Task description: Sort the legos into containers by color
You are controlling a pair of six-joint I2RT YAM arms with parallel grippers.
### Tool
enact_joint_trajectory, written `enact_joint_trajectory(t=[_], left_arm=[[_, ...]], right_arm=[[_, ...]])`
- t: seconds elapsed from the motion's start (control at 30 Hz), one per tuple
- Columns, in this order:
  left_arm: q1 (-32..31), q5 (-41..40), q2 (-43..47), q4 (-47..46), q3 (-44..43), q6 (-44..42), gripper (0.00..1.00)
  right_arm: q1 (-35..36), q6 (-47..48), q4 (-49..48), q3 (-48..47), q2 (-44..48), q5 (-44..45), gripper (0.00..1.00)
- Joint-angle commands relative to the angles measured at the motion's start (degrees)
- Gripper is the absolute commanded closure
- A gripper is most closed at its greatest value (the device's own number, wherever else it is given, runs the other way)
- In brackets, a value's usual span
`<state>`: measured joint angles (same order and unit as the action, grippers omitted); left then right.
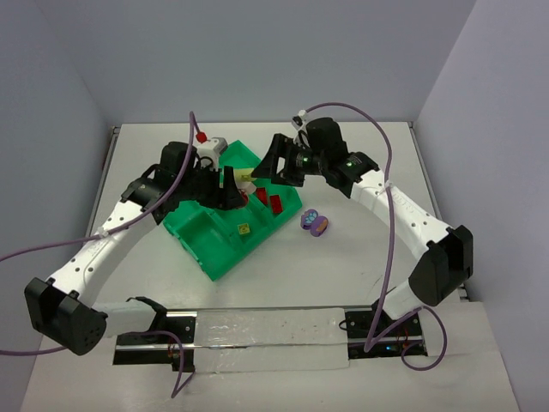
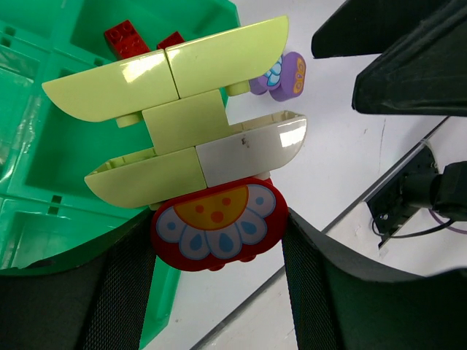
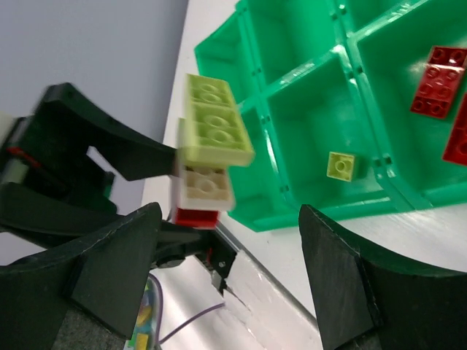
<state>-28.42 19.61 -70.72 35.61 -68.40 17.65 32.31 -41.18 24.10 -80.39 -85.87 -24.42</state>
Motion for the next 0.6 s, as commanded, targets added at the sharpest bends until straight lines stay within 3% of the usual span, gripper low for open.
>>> enact_joint_trajectory(t=[0.0,0.57], left_arm=[[-1.91,-1.90,-1.72,-3.65,-3.50,-0.66,1.00],[-3.23,-4.36,-0.07,-3.71,-3.67,-0.60,1.00]], right_arm=[[0.65,-2.05,-6.66,0.15,-0.82,-2.99,0.17],[0.70,-5.30,-11.20,0.51,-6.47,-4.09,0.18]])
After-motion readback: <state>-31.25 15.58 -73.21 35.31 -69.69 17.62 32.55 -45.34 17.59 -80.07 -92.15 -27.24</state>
